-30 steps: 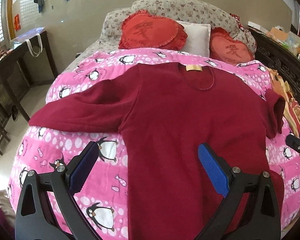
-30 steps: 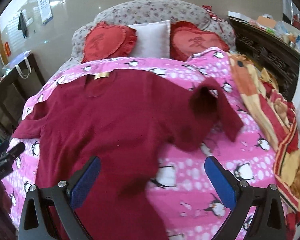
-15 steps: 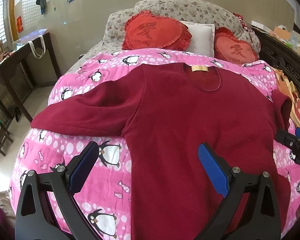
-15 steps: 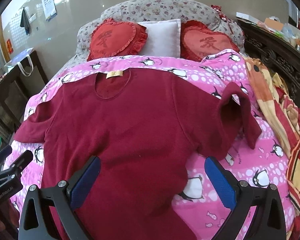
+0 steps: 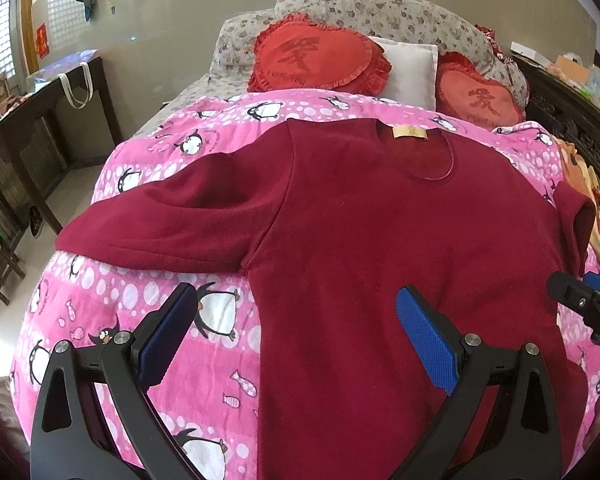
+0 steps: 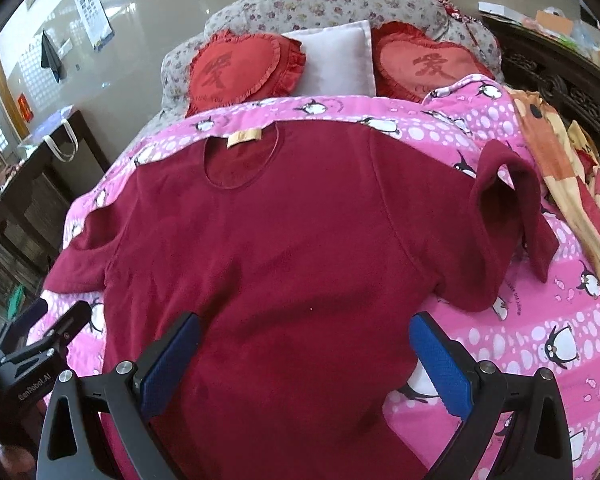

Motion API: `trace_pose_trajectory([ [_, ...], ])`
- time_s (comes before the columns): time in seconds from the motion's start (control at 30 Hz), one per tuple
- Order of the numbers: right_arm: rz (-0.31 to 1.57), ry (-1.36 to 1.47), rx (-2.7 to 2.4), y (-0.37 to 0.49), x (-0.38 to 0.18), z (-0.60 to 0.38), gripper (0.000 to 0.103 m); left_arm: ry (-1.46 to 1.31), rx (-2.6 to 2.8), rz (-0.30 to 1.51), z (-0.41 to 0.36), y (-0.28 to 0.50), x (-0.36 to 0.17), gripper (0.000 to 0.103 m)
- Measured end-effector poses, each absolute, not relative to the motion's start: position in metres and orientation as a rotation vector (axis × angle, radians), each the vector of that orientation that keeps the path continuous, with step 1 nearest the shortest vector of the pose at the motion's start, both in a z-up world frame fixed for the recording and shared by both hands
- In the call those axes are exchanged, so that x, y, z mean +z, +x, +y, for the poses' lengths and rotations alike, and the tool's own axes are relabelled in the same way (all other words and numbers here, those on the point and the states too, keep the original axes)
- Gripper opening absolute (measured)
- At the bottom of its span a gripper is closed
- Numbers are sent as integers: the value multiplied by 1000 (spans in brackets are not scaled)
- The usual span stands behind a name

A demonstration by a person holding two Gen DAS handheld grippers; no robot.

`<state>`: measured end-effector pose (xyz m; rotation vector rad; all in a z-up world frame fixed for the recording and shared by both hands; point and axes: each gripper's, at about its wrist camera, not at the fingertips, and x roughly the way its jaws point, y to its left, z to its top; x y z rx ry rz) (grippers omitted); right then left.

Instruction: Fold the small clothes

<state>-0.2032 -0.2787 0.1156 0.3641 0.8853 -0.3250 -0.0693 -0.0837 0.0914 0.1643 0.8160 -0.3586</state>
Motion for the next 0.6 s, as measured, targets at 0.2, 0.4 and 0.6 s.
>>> trace_pose_trajectory([
  [0.2,911,313,-336,-196,111,-273,103,158,-356,834,-84,-66,87,100],
  [0.4,922,294,-320,-191,107,-268,103,158,-351,843,-83,-62,84,100],
  [0.6,936,303,-306,-185,103,-267,103,157,-350,850,-83,-59,82,100],
])
